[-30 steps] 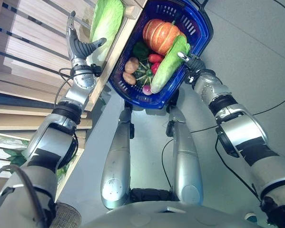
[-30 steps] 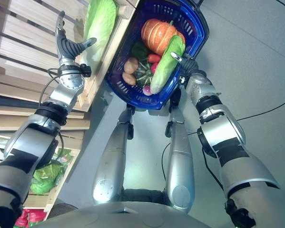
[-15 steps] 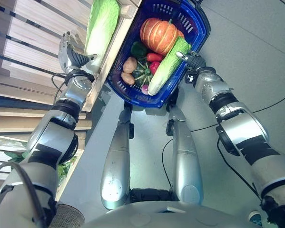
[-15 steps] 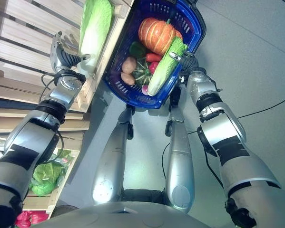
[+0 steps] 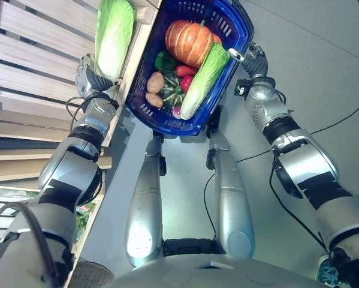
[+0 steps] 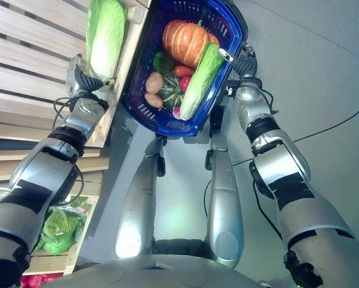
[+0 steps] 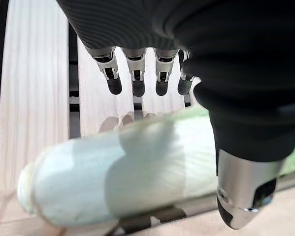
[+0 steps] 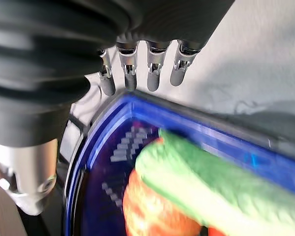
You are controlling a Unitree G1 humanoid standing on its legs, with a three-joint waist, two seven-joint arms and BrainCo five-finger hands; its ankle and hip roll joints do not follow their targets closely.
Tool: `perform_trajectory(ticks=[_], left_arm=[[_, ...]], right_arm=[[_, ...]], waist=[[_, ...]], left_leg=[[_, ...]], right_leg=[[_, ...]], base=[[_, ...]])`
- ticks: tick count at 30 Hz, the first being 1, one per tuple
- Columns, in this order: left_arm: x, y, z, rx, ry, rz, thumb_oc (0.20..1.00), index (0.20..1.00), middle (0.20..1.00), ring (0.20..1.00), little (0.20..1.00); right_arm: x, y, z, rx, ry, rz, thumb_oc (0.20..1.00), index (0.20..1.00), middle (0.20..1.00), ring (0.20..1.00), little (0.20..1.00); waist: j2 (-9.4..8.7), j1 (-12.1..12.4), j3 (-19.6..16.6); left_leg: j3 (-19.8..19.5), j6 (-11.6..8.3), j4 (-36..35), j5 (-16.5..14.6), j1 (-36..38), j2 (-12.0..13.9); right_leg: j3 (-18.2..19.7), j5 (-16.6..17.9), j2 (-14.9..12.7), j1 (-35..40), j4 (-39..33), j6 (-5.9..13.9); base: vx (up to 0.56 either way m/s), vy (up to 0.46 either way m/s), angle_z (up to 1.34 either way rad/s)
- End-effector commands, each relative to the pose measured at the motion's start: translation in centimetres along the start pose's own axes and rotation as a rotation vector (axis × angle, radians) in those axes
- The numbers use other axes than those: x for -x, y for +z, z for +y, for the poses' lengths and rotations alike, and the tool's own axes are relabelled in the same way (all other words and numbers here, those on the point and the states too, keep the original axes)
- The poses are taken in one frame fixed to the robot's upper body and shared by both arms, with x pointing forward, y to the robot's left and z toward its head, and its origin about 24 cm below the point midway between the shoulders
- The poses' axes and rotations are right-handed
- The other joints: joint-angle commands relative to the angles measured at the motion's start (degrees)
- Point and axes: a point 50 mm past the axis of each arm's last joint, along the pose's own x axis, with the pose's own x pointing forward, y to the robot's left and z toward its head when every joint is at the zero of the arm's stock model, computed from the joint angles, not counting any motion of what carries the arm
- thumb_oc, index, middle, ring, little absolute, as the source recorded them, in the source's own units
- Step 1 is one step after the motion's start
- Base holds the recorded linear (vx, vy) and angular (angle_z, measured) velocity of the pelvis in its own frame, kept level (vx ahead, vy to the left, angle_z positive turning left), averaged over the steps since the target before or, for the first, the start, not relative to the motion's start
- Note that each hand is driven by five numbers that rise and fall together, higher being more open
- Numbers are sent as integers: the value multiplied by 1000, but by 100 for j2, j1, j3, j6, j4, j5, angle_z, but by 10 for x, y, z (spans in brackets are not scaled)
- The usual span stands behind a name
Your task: Pick up fruits and vegetables into the basket
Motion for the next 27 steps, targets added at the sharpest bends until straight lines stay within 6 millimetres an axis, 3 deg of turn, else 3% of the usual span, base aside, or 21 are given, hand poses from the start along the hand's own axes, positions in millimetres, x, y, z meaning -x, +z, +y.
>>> perform_trajectory(ticks=[1, 11, 14, 18, 24, 25, 26, 27], left_arm=[[3, -27, 0, 20, 6, 130, 1000, 1000, 1000, 1000, 1000], [6, -64, 9, 10, -4, 257, 1000, 1000, 1000, 1000, 1000], [6, -72, 12, 10, -5, 298, 1000, 1000, 1000, 1000, 1000], [7, -80, 15, 18, -9, 345, 1000, 1000, 1000, 1000, 1000], [7, -83, 15, 17, -28, 378, 1000, 1000, 1000, 1000, 1000], [7, -83, 15, 18, -39, 377, 928, 928, 928, 928, 928], [7, -82, 14, 18, -42, 374, 454, 454, 454, 454, 454], [7, -81, 14, 15, -47, 369, 200, 200, 200, 200, 200]], right_arm=[[2, -9, -30, 3, -130, -33, 1000, 1000, 1000, 1000, 1000], [22, -70, -101, 18, -356, 152, 1000, 1000, 1000, 1000, 1000], [27, -80, -115, 29, -388, 197, 1000, 1000, 1000, 1000, 1000], [31, -87, -126, 18, -406, 227, 1000, 1000, 1000, 1000, 1000], [30, -86, -124, 3, -390, 220, 1000, 1000, 1000, 1000, 1000], [29, -84, -122, -2, -384, 210, 1000, 1000, 1000, 1000, 1000], [28, -83, -120, -5, -380, 205, 1000, 1000, 1000, 1000, 1000], [27, -81, -118, -8, -376, 200, 1000, 1000, 1000, 1000, 1000]], waist=[[324, -215, -205], [127, -380, -205], [87, -405, -205], [55, -417, -205], [6, -430, -205], [-2, -428, -205], [-7, -425, -205], [-15, -426, -205]], left_leg=[[177, 92, 8, -6, -257, -230], [230, 140, 27, -101, -312, -163], [244, 151, 36, -125, -313, -151], [246, 150, 63, -146, -319, -136], [240, 145, 59, -165, -350, -125], [237, 144, 54, -170, -357, -121], [235, 143, 41, -169, -355, -120], [236, 141, 34, -171, -357, -119]], right_leg=[[-275, -699, 412, 180, 366, 227], [-205, -686, 480, 143, 288, 242], [-197, -684, 490, 141, 281, 242], [-195, -687, 487, 139, 288, 244], [-196, -686, 485, 108, 263, 238], [-198, -687, 483, 99, 259, 241], [-202, -687, 485, 99, 251, 241], [-203, -688, 486, 98, 244, 241]], base=[[3, 25, -12], [2, 6, -4], [8, 0, -5], [0, 0, 0], [2, -5, -3], [0, 0, 0], [0, 0, 0], [0, 0, 0]])
